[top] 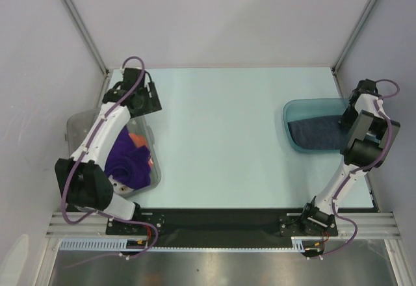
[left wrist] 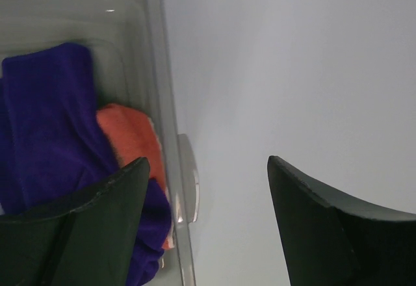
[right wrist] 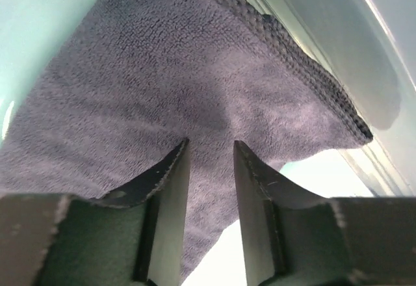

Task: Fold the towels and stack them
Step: Grab crumpled towel, then move the towel to the center of the board

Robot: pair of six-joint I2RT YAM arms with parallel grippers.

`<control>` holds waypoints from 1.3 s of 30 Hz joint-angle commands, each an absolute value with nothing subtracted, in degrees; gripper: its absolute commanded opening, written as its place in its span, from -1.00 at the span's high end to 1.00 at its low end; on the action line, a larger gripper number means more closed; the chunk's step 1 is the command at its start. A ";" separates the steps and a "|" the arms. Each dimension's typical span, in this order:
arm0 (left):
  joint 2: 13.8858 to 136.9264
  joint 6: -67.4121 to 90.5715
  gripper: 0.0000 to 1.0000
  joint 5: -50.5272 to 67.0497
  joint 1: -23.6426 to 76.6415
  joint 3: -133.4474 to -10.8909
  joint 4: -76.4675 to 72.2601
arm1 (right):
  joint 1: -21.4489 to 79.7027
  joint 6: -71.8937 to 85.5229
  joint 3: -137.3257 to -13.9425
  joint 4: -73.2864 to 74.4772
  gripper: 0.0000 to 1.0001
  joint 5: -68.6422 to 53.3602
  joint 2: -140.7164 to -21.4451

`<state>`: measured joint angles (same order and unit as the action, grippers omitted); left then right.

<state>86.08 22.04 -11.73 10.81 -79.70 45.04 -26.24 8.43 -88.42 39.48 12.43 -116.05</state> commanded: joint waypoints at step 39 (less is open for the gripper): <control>72.34 30.05 0.98 7.86 7.11 -96.69 39.16 | 1.49 9.40 -87.98 39.46 -0.81 5.02 -88.25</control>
<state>77.30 38.26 -12.93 4.64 -96.25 54.00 0.60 9.23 -85.41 39.59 6.94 -92.92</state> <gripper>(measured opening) 0.024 0.898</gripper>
